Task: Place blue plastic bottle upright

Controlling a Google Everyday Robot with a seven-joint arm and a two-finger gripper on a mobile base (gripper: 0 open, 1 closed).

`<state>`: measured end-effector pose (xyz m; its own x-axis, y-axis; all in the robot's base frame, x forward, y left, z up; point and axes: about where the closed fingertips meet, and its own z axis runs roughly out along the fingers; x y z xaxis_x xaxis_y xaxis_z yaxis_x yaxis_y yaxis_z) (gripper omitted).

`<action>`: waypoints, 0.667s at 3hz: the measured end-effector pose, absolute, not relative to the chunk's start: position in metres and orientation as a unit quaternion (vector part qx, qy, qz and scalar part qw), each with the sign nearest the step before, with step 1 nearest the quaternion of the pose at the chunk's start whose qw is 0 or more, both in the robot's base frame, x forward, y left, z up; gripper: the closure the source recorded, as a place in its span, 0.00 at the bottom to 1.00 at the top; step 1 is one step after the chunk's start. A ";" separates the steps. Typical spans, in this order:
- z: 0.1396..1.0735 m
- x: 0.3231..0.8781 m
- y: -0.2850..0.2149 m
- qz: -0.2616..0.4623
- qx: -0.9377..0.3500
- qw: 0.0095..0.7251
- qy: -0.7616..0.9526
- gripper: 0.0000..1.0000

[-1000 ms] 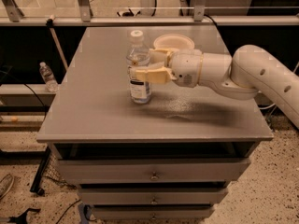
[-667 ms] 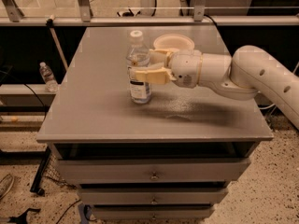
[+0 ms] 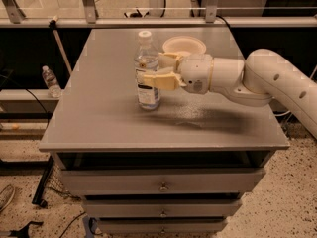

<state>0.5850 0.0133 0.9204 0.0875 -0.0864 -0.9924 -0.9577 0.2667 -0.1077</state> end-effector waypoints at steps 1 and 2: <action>0.921 0.584 0.016 0.384 -0.470 0.568 0.555 0.02; 0.924 0.583 0.009 0.374 -0.469 0.573 0.558 0.00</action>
Offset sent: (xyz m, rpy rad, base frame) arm -0.0010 -0.0208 0.0069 -0.0169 -0.0243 -0.0524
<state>0.5835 0.0086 0.9242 0.0973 -0.0947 -0.9907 -0.9523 0.2804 -0.1203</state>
